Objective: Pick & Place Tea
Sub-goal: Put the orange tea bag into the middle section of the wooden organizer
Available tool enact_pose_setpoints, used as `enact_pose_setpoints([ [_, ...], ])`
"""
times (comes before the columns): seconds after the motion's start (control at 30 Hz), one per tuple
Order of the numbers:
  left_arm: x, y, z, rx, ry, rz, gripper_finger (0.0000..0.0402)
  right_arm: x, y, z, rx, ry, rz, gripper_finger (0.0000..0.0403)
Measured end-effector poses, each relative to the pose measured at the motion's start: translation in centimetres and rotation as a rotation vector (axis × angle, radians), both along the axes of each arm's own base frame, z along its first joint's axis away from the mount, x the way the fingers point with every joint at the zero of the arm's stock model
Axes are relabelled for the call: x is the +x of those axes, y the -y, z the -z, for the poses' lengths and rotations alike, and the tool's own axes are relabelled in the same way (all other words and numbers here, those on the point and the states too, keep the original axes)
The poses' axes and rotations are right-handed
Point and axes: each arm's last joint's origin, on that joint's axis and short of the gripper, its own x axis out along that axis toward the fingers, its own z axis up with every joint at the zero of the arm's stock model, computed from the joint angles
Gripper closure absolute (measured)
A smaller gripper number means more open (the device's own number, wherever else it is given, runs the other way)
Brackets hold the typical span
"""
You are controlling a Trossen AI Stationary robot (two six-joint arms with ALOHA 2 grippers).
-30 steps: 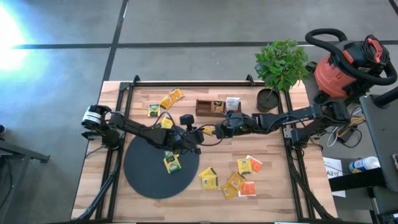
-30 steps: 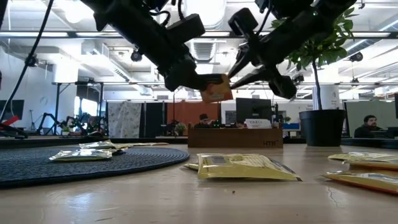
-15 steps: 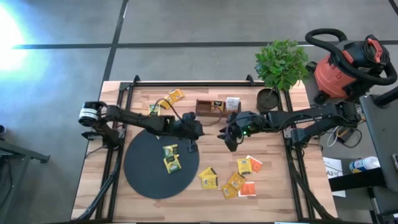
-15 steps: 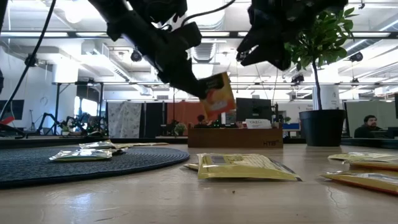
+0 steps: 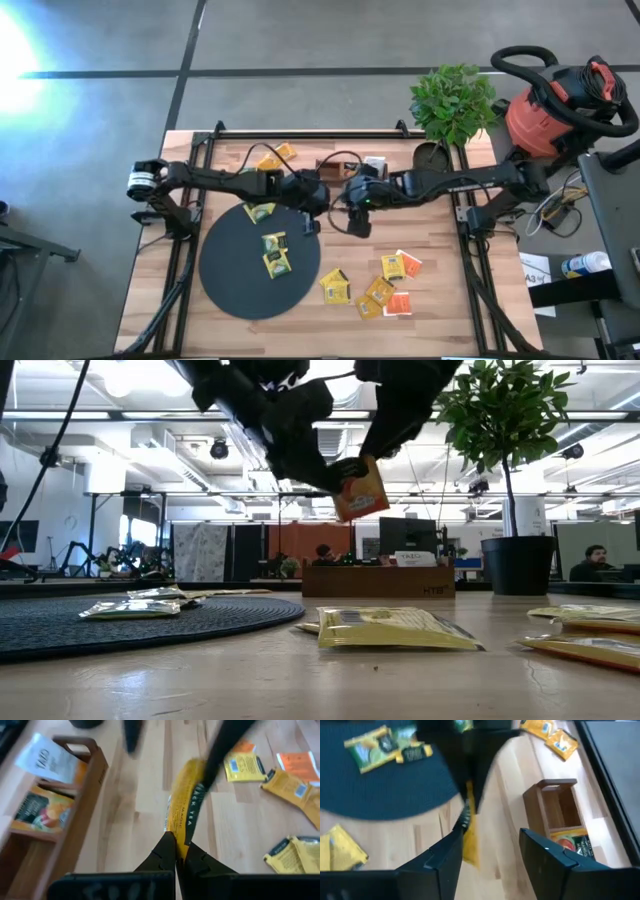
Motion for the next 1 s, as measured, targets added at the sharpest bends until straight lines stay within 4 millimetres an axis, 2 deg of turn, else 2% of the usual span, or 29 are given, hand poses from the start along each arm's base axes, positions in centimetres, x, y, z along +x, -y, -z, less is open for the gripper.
enact_pose_setpoints([
  [0.2, 0.1, -0.3, -0.4, 0.01, 0.01, -0.012, 0.0401, 1.5, -0.1, 0.1, -0.003, -0.031, -0.029, 0.0202],
  [0.3, -0.1, -0.3, -0.1, 0.016, -0.018, -0.022, 0.0401, 1.4, -0.1, -0.3, -0.01, -0.047, -0.032, 0.0202],
  [0.5, -0.1, -0.6, 0.9, 0.026, -0.075, -0.04, 0.0401, 0.9, 0.1, -2.6, -0.008, 0.027, -0.024, 0.0202],
  [0.87, 0.4, -0.6, -0.3, 0.035, -0.023, -0.035, 0.0401, 1.9, 0.1, -0.2, -0.006, -0.057, -0.02, 0.0202],
  [1.0, 0.4, -0.6, -0.4, 0.035, -0.02, -0.035, 0.0401, 2.1, 0.4, 0.3, -0.006, -0.071, -0.012, 0.0221],
])
